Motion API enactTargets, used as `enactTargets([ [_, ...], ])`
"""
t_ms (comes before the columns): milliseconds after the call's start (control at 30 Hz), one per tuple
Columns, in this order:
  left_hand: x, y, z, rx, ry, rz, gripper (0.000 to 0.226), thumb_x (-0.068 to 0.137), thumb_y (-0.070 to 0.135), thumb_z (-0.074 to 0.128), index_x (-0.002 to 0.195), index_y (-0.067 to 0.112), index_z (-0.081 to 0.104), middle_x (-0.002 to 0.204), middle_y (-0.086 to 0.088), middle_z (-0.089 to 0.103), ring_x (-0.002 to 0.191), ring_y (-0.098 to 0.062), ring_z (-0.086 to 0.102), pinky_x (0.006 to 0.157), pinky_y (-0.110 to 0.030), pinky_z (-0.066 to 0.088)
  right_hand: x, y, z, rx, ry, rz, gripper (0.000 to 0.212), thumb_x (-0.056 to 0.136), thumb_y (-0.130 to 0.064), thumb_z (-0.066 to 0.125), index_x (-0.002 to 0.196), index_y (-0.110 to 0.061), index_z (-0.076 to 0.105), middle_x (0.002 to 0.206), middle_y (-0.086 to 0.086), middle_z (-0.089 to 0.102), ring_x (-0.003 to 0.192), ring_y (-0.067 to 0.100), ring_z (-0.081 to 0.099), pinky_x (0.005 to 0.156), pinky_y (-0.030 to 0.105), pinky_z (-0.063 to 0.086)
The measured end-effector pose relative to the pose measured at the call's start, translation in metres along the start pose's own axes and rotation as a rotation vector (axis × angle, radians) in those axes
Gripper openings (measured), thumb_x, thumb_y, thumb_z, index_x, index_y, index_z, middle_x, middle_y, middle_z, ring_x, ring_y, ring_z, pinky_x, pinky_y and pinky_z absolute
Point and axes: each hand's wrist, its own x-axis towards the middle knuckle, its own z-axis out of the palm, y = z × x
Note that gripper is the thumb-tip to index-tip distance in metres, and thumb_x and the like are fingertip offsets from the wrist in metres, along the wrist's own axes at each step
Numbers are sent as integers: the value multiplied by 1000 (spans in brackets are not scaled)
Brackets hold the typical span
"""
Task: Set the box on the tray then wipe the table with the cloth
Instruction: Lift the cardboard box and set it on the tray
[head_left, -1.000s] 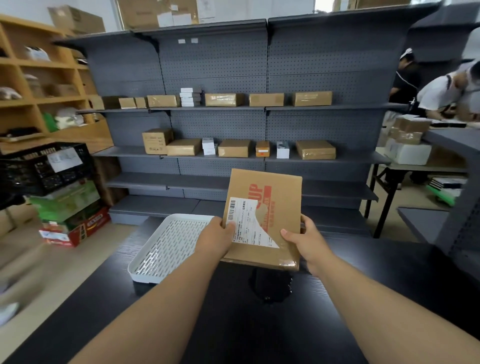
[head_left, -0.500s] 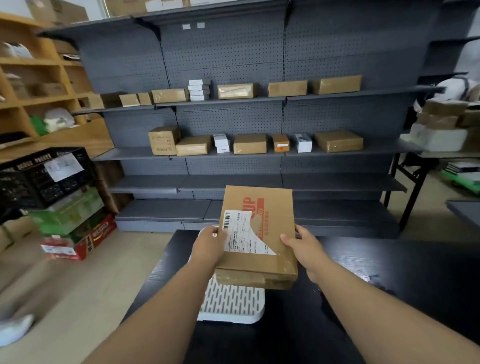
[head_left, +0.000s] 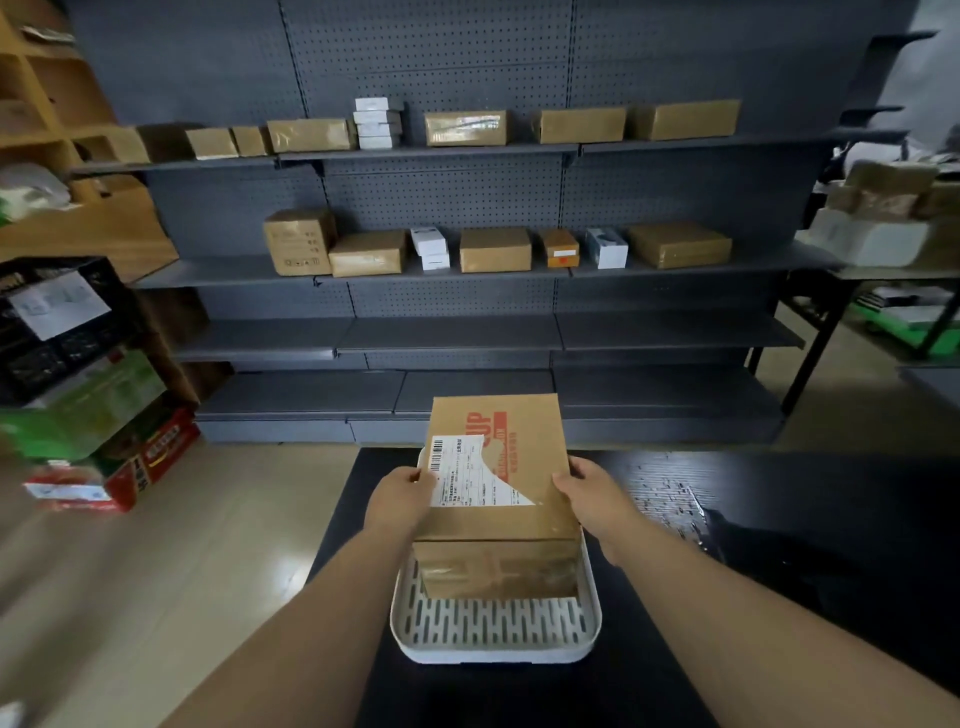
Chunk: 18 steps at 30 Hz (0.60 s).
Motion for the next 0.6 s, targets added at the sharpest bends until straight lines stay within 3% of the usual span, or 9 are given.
enactTargets([
  [100,10,-7,0,-28,-8,-10,33,99,25,43,120,6,61,115,-9,66,92,-18,55,83,-35,48,4,-2,10,-78,11,11,38,103,-24,37,140,-17,46,132,5,58,114,24,56,99,40,46],
  [167,15,-9,1,-14,-15,-4,32,99,24,43,118,6,62,121,-10,66,90,-17,54,75,-30,45,8,-2,14,-89,17,21,39,103,-25,35,139,-16,47,130,6,58,110,23,56,100,42,46],
  [267,22,-11,2,-25,-19,-8,25,100,24,42,101,12,64,120,-9,66,86,-15,53,73,-28,45,15,-3,18,-104,21,39,39,104,-26,34,140,-17,46,131,7,58,110,24,56,99,42,46],
  [367,30,-13,3,-29,-30,-15,27,100,24,41,111,10,63,120,-8,67,86,-15,56,77,-32,48,21,-4,21,-112,19,51,39,104,-25,33,140,-15,46,132,7,57,117,26,56,101,42,46],
  [500,39,-14,6,-6,-50,-12,33,100,21,41,120,6,61,122,-8,66,88,-16,56,65,-24,44,29,-3,23,-135,20,59,39,104,-23,30,140,-15,45,131,9,58,111,27,56,101,43,45],
  [600,44,-15,9,-6,-49,-13,33,99,21,41,121,7,61,121,-8,66,86,-16,55,69,-27,44,35,-2,24,-150,14,62,40,104,-23,29,141,-15,44,134,9,56,110,25,55,101,42,45],
])
